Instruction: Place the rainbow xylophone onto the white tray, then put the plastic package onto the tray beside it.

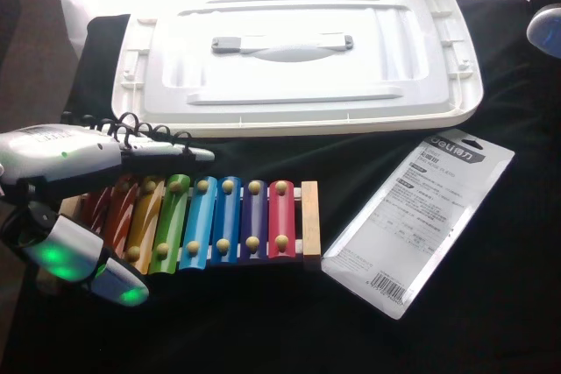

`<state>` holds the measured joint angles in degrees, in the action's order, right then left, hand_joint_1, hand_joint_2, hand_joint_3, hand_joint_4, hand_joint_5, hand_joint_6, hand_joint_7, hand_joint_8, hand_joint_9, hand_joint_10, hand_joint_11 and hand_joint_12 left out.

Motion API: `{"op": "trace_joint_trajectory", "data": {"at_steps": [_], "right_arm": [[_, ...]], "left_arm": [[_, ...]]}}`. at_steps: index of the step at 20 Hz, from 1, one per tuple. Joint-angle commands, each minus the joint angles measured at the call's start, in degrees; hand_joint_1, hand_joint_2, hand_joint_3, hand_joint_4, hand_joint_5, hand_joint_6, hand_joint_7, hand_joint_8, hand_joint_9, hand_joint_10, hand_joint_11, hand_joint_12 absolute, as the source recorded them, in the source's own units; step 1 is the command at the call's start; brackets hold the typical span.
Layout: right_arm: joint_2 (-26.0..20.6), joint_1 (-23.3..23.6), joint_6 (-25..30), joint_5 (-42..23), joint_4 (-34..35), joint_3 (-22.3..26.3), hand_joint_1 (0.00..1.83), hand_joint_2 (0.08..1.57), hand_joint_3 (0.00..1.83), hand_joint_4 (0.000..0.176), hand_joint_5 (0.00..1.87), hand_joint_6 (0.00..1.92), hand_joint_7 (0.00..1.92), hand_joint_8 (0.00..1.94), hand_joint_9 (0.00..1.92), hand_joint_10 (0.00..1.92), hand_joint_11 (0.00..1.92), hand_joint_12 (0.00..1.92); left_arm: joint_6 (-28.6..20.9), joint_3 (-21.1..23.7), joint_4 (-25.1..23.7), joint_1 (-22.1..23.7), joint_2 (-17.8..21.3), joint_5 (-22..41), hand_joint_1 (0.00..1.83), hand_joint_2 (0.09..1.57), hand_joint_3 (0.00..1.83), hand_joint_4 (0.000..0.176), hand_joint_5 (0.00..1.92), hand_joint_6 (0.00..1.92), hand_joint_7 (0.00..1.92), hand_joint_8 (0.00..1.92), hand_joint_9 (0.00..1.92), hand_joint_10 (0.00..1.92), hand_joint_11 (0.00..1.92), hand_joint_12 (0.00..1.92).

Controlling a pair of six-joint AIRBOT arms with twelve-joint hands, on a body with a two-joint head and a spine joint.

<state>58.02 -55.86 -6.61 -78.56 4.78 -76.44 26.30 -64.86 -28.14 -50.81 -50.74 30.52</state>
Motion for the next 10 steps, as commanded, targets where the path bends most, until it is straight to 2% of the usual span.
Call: {"op": "trace_joint_trajectory", "data": {"at_steps": [1,2,3,6,7,9,10], "right_arm": [[0.0,0.5,0.5,-6.8,1.8,0.0,0.52,0.93,0.00,0.089,0.27,0.00,0.41,0.01,0.43,0.00,0.19,1.02],[-0.1,0.5,0.5,-6.8,1.8,0.0,0.52,0.93,0.00,0.089,0.27,0.00,0.41,0.01,0.43,0.00,0.19,1.02],[-0.1,0.5,0.5,-6.8,1.8,0.0,0.52,0.93,0.00,0.084,0.28,0.00,0.41,0.00,0.44,0.01,0.19,1.02],[-0.1,0.5,0.5,-6.8,1.8,-0.1,0.52,0.93,0.00,0.092,0.27,0.00,0.40,0.00,0.43,0.00,0.18,1.01],[-0.1,0.5,0.5,-6.8,1.8,-0.1,0.53,0.94,0.00,0.085,0.27,0.00,0.38,0.00,0.42,0.00,0.16,1.01],[0.0,0.5,0.5,-6.8,1.8,-0.1,0.52,0.93,0.00,0.077,0.26,0.00,0.40,0.00,0.43,0.00,0.14,1.02],[0.0,0.5,0.5,-6.8,1.8,-0.1,0.52,0.92,0.00,0.074,0.26,0.00,0.40,0.01,0.43,0.00,0.14,1.02]], "left_arm": [[-0.1,-0.1,1.4,0.7,0.0,5.4,0.79,0.79,0.00,0.083,0.07,0.00,0.13,0.00,0.14,0.00,0.00,0.36],[-0.1,-0.1,1.4,0.8,0.2,5.6,0.79,0.79,0.00,0.083,0.07,0.00,0.13,0.00,0.14,0.00,0.00,0.36],[-0.1,-0.1,1.5,0.9,0.5,5.9,0.77,0.80,0.00,0.068,0.04,0.00,0.15,0.00,0.15,0.00,0.00,0.35],[0.0,0.5,1.6,1.3,1.8,6.9,0.75,0.81,0.00,0.076,0.01,0.00,0.12,0.00,0.12,0.00,0.00,0.31],[0.5,0.8,2.1,1.3,2.5,7.5,0.78,0.82,0.01,0.088,0.00,0.00,0.12,0.00,0.11,0.00,0.00,0.29],[1.4,1.5,3.1,1.3,3.3,8.5,0.79,0.83,0.01,0.102,0.00,0.00,0.11,0.00,0.10,0.00,0.01,0.28],[1.7,1.8,3.4,1.3,3.5,9.3,0.79,0.82,0.00,0.125,0.00,0.00,0.11,0.00,0.09,0.00,0.00,0.28]]}}
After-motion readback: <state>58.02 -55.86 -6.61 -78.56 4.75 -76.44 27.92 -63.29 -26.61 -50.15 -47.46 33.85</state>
